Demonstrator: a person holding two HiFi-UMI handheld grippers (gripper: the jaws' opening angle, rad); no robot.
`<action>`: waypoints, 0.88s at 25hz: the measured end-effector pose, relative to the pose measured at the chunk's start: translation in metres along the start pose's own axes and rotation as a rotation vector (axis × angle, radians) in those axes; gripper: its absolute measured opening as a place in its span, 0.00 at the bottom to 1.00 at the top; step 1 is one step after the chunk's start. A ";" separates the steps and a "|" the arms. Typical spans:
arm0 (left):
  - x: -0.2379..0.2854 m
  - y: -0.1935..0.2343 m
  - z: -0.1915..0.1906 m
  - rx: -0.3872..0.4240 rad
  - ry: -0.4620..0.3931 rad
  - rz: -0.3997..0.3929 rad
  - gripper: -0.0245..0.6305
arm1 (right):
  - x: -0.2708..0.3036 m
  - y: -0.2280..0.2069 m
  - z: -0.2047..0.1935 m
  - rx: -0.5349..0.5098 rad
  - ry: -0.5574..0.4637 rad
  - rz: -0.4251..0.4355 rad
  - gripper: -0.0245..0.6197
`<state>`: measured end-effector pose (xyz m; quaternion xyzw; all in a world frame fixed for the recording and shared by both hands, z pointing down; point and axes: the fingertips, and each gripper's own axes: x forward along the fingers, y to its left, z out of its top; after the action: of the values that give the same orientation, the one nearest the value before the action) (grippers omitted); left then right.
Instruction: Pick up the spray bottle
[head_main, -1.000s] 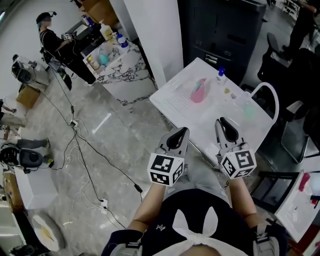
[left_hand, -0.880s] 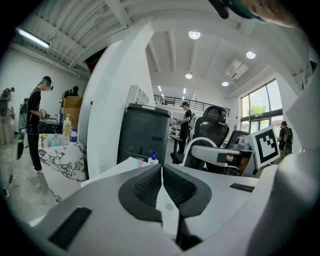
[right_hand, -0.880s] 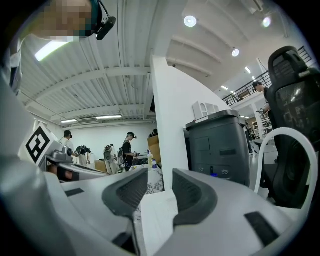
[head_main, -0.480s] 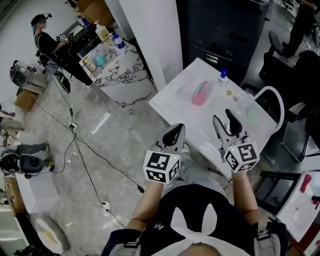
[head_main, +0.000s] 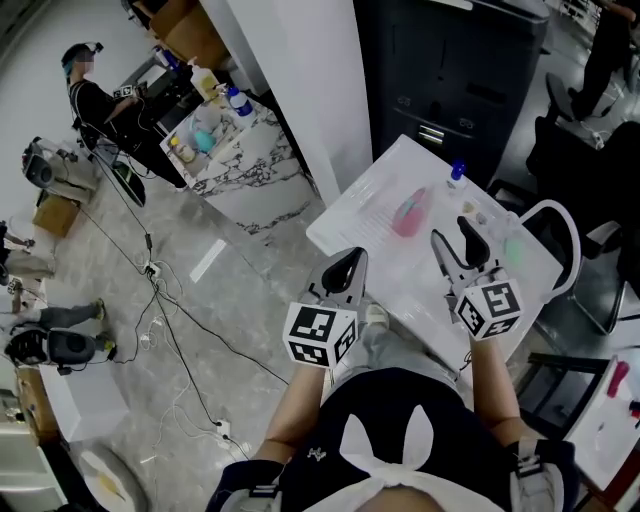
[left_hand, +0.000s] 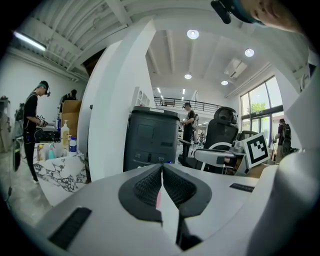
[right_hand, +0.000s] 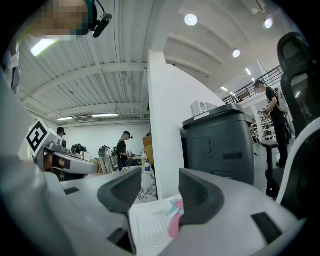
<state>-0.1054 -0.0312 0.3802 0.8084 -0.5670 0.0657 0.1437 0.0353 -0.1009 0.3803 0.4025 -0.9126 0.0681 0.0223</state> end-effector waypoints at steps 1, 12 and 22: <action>0.004 0.002 0.001 0.001 0.002 -0.003 0.09 | 0.003 -0.002 0.000 0.000 0.003 0.000 0.38; 0.040 0.023 -0.001 -0.013 0.032 -0.031 0.09 | 0.037 -0.022 -0.015 0.012 0.053 0.000 0.38; 0.066 0.040 -0.007 -0.016 0.075 -0.032 0.09 | 0.058 -0.041 -0.031 0.020 0.078 0.011 0.38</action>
<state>-0.1191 -0.1010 0.4109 0.8133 -0.5487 0.0891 0.1721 0.0264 -0.1665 0.4206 0.3948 -0.9125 0.0929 0.0535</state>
